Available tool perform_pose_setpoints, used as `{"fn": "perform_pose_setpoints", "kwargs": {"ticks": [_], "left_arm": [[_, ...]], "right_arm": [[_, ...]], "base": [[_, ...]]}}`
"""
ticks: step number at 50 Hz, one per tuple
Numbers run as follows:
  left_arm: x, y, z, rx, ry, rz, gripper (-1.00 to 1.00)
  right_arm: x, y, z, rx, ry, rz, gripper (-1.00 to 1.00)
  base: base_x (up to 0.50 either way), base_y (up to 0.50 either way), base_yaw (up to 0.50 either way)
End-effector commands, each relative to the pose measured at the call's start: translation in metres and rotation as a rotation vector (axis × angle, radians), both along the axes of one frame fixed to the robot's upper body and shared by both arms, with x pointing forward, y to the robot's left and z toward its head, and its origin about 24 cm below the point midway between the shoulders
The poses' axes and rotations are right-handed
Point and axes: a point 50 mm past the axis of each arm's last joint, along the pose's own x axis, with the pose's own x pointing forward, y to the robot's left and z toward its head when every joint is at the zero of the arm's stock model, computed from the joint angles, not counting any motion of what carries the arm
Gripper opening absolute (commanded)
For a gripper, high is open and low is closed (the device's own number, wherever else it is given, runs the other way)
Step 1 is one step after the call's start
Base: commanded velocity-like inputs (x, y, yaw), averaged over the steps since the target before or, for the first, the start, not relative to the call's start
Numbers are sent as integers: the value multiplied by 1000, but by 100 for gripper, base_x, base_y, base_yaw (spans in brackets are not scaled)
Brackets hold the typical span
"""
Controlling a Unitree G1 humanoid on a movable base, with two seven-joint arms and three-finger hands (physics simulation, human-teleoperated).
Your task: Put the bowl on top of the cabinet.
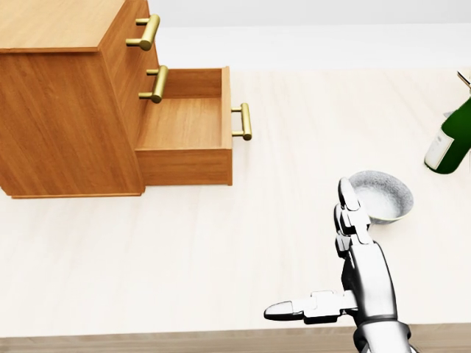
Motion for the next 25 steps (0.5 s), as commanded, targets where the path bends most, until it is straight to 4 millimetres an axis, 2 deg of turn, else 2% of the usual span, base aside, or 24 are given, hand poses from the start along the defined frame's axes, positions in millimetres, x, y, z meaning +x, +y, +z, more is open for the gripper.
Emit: {"fn": "perform_pose_setpoints", "kwargs": {"ticks": [1,5,6,13,16,25], "left_arm": [[0,-1,0,4,1,-1,100],[0,-1,0,6,-1,0,100],[0,-1,-1,7,3,0,100],[1,-2,-2,9,7,-2,100],[2,-2,-5,11,22,-6,100],[-2,-2,1,6,-2,3,100]], "right_arm": [[0,0,0,1,0,-2,100],[1,-2,0,11,3,-14,100],[3,-4,0,83,-2,-30,100],[2,-3,0,46,-2,-24,100],[1,-3,0,24,3,-17,100],[0,-4,2,48,-9,-16,100]], "base": [[0,50,0],[0,50,0],[0,0,0],[0,0,0],[50,12,0],[50,12,0]]}}
